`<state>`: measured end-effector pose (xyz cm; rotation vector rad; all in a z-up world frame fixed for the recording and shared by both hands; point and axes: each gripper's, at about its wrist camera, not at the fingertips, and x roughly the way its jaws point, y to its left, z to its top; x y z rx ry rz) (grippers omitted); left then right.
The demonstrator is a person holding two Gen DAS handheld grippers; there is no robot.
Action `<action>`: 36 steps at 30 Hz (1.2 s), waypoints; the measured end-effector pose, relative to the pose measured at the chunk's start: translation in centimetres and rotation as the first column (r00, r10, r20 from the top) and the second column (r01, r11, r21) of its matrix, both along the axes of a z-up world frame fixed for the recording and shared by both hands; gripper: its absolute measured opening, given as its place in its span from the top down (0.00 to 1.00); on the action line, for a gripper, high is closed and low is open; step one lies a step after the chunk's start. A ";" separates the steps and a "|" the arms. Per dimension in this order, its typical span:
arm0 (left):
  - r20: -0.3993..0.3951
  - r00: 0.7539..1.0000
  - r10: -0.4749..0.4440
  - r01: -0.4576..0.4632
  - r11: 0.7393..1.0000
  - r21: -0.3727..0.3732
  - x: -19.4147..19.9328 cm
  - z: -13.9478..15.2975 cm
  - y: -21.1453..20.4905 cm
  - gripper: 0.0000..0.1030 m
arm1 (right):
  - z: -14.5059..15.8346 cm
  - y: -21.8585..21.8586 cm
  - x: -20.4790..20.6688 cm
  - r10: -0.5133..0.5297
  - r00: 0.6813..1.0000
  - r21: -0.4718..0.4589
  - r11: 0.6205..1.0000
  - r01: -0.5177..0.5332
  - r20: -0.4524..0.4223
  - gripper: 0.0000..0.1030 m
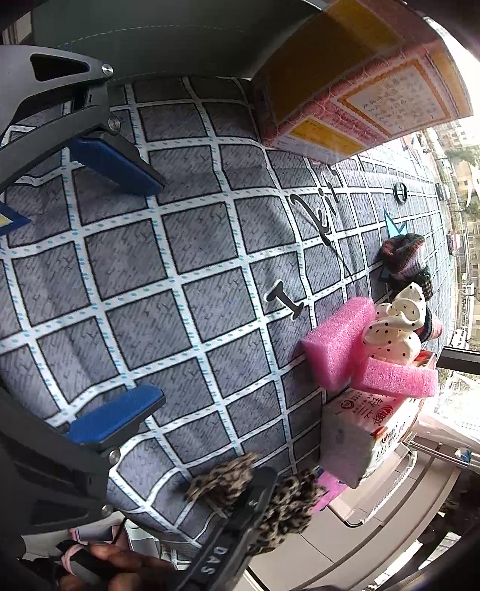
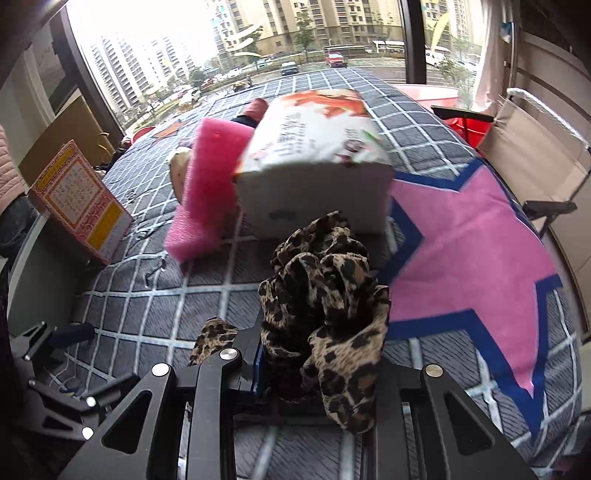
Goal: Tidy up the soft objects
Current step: 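Grasp the leopard-print fabric with the right gripper, then grasp the pink foam sponge with the left gripper while right gripper holds the leopard fabric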
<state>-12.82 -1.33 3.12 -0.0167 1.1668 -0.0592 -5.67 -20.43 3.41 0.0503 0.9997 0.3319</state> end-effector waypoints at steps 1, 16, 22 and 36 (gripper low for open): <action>-0.013 1.000 0.008 -0.008 1.000 -0.011 0.9 0.0 -0.2 0.00 | 0.0 -0.7 -0.3 -0.007 1.000 0.002 1.000 0.007 0.006 0.73; 0.001 0.994 0.113 -0.113 0.993 0.020 11.6 0.2 -3.2 0.12 | 0.1 -2.0 -0.9 -0.008 1.000 0.001 1.000 0.008 0.029 0.72; 0.010 0.991 0.131 -0.131 0.991 0.006 11.5 1.2 -0.9 0.52 | 0.1 -1.7 -1.1 0.006 0.999 -0.016 1.000 -0.005 0.048 0.71; -0.004 1.000 0.011 -0.011 1.000 0.015 2.5 0.9 -2.0 0.52 | 0.2 -2.1 -0.9 0.009 1.000 0.001 1.000 -0.009 0.023 0.71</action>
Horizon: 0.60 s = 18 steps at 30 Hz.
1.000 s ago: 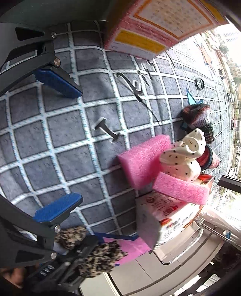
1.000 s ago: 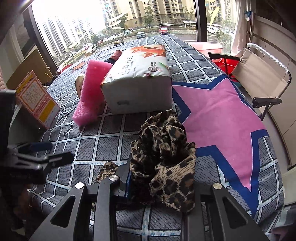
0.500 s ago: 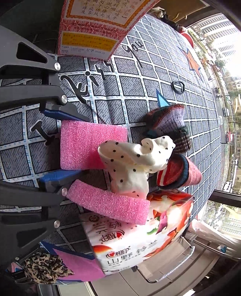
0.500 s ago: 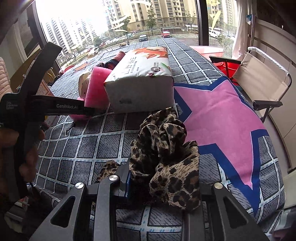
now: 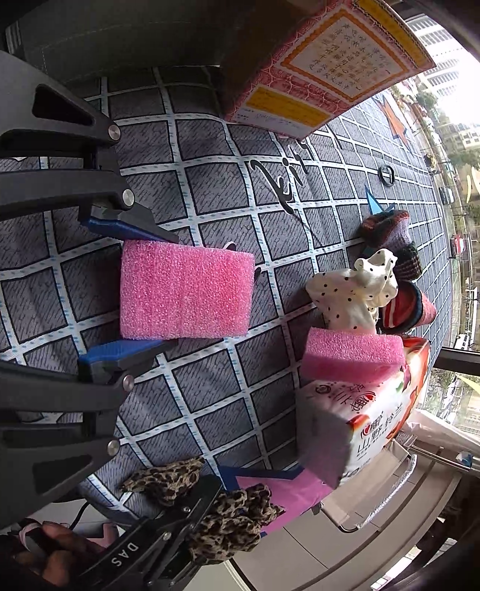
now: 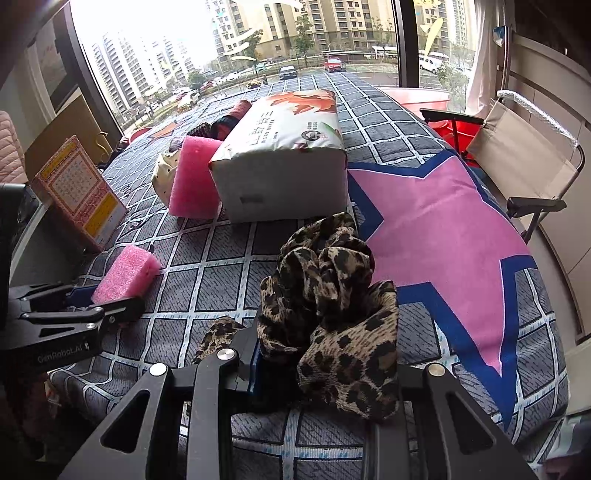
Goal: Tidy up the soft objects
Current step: 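Grasp the pink foam sponge with the left gripper while right gripper holds the leopard fabric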
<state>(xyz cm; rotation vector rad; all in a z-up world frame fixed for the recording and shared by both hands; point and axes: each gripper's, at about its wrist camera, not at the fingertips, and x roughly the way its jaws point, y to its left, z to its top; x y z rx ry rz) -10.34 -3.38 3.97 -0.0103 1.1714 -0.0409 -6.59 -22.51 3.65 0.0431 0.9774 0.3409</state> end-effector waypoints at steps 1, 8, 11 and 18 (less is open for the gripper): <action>-0.001 1.000 -0.003 0.004 1.000 0.006 0.1 0.0 -0.1 0.52 | 0.0 -0.2 0.1 -0.007 1.000 0.013 1.000 0.007 -0.007 0.71; 0.043 0.999 0.010 -0.010 1.000 0.010 -0.6 -0.1 -0.2 0.52 | -0.1 0.0 -0.1 -0.008 1.000 -0.012 1.000 0.008 0.002 0.71; 0.062 0.998 0.019 -0.020 1.000 0.023 -0.7 -0.3 -0.2 0.51 | -0.2 -0.1 -0.2 -0.034 0.999 0.009 0.999 0.033 0.009 0.71; 0.131 0.991 0.013 -0.016 1.000 0.025 -2.0 -0.3 -0.4 0.51 | -0.3 0.9 -1.0 0.007 0.998 -0.074 0.997 -0.003 0.060 0.71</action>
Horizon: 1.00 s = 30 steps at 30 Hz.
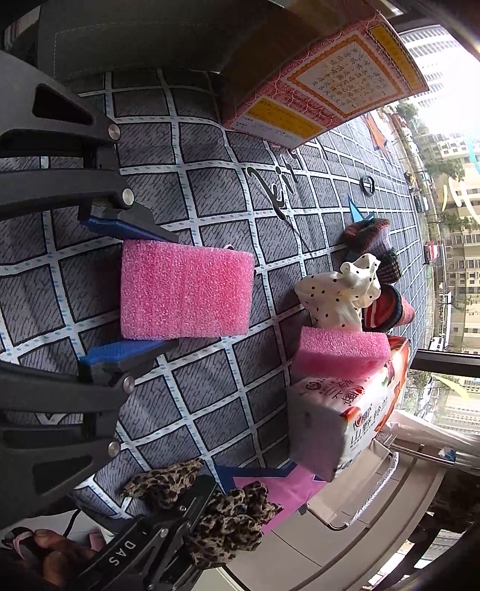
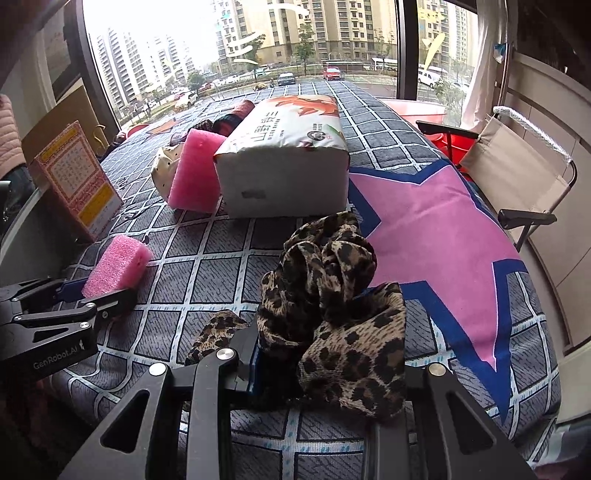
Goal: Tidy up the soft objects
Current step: 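Grasp the pink foam sponge with the left gripper while right gripper holds the leopard fabric, then carry the leopard fabric and pink sponge with both grippers over the white box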
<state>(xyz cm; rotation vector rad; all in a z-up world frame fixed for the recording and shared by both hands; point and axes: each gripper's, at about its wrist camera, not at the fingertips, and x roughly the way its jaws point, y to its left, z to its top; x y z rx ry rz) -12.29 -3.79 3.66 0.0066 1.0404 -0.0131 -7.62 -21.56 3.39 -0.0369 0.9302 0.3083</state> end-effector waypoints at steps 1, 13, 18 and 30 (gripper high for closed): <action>0.000 1.000 -0.001 0.001 1.000 -0.001 0.1 0.0 0.0 0.51 | 0.0 0.1 0.0 0.004 1.000 -0.007 1.000 -0.004 0.002 0.71; -0.026 1.000 -0.010 0.010 1.000 0.005 0.2 0.2 -0.2 0.52 | 0.1 0.3 0.3 0.021 1.000 -0.032 0.999 -0.021 -0.011 0.71; -0.060 0.997 -0.058 0.059 0.998 0.013 0.7 0.9 -1.5 0.52 | 1.0 -1.1 1.2 -0.008 0.997 0.023 1.000 0.010 -0.083 0.73; 0.045 0.976 -0.214 0.214 0.977 0.002 4.0 8.4 -7.5 0.52 | 6.5 -4.4 6.2 -0.109 0.994 0.045 0.993 0.109 -0.016 0.73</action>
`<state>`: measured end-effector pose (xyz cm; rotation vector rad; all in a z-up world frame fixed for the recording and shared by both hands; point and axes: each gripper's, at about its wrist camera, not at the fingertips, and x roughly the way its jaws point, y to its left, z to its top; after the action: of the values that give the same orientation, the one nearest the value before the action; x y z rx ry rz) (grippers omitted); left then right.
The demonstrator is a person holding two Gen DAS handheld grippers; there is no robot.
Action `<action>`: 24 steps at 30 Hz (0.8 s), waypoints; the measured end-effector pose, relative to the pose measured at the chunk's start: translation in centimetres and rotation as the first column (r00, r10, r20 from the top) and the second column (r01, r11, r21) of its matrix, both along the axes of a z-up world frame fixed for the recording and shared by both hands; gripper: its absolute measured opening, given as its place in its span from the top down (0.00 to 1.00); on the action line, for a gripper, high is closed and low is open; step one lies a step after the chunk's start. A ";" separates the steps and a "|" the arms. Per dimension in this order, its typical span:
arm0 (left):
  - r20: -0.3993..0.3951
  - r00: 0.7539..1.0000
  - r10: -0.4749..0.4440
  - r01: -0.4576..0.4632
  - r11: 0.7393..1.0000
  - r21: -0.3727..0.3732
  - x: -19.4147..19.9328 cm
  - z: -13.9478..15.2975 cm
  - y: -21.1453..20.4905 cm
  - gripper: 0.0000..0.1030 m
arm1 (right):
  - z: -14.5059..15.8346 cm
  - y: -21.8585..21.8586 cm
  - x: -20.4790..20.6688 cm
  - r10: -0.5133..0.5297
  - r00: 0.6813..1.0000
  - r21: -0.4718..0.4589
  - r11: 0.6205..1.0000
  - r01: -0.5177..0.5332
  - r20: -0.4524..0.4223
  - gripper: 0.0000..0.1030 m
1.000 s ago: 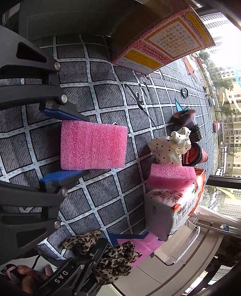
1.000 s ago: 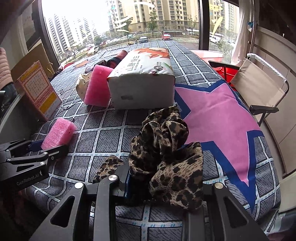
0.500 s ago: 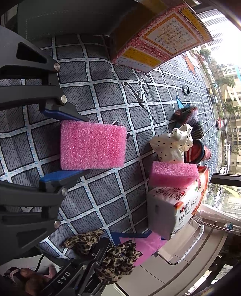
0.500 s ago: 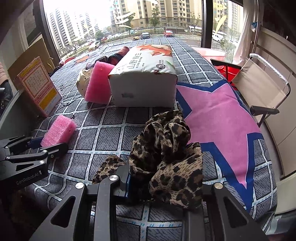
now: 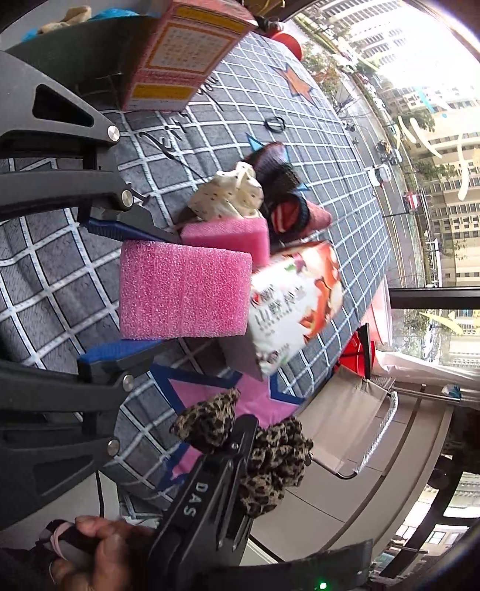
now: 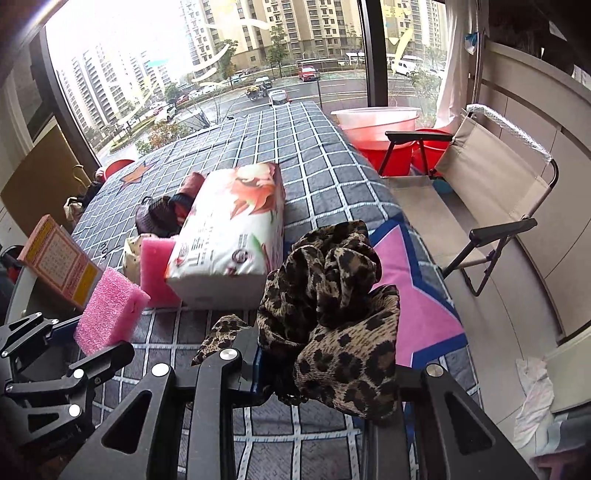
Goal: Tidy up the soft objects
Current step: 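Carry the leopard fabric and pink sponge with both grippers over the white box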
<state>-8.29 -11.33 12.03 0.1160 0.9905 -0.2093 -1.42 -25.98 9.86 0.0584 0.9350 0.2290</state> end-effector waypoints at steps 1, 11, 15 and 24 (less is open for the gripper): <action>0.008 1.000 -0.014 0.014 1.000 -0.003 0.6 0.6 -0.6 0.52 | 0.3 -0.1 0.4 -0.008 1.000 0.002 1.000 0.008 0.005 0.73; -0.028 0.996 0.084 -0.085 0.996 -0.035 8.4 3.2 1.2 0.52 | 2.6 -0.5 5.7 -0.074 0.997 0.064 0.995 0.074 -0.011 0.73; -0.038 0.986 0.163 -0.164 0.986 -0.031 10.1 3.6 4.5 0.52 | 3.1 1.2 7.0 -0.044 0.999 0.080 0.996 0.045 -0.013 0.73; -0.038 0.959 0.280 -0.282 0.958 -0.059 10.3 5.1 11.1 0.52 | 4.9 7.1 8.5 0.053 0.998 0.111 0.992 -0.055 0.015 0.72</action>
<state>2.04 -0.20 17.11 -0.0871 1.0164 0.0189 7.12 -18.91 14.74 0.1345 0.9119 0.3313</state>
